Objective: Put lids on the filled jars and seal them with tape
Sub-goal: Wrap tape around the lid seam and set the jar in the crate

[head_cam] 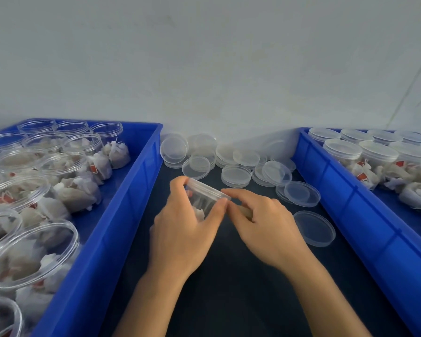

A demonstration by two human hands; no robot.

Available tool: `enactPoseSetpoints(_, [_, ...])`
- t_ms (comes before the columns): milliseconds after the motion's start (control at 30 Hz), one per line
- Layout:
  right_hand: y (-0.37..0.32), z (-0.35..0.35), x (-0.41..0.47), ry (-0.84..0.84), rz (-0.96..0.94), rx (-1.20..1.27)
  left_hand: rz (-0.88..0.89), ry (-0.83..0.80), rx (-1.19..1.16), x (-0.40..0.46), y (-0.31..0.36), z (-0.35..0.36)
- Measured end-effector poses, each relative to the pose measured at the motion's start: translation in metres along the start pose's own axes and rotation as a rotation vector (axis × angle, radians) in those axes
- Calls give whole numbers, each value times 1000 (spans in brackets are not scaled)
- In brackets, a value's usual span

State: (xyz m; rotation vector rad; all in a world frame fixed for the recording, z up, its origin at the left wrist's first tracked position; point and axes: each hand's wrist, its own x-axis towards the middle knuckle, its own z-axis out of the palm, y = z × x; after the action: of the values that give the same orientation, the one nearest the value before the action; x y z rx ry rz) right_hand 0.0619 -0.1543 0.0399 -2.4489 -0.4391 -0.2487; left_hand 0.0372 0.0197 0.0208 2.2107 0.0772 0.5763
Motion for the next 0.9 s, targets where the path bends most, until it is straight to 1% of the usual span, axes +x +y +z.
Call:
enactPoseSetpoints(100, [2, -1, 1, -51, 15, 79, -36, 12, -12, 3, -3, -2])
enactPoseSetpoints(200, [2, -2, 1, -79, -4, 81, -68, 17, -69, 3, -4, -4])
enactPoseSetpoints(400, [5, -1, 1, -69, -10, 153, -110, 20, -304, 4, -8, -5])
enactPoseSetpoints(633, [9, -2, 2, -72, -7, 150, -135, -42, -502, 6, -8, -2])
enactPoseSetpoints(900, [9, -2, 2, -75, -5, 155, -167, -115, -599, 9, -11, -6])
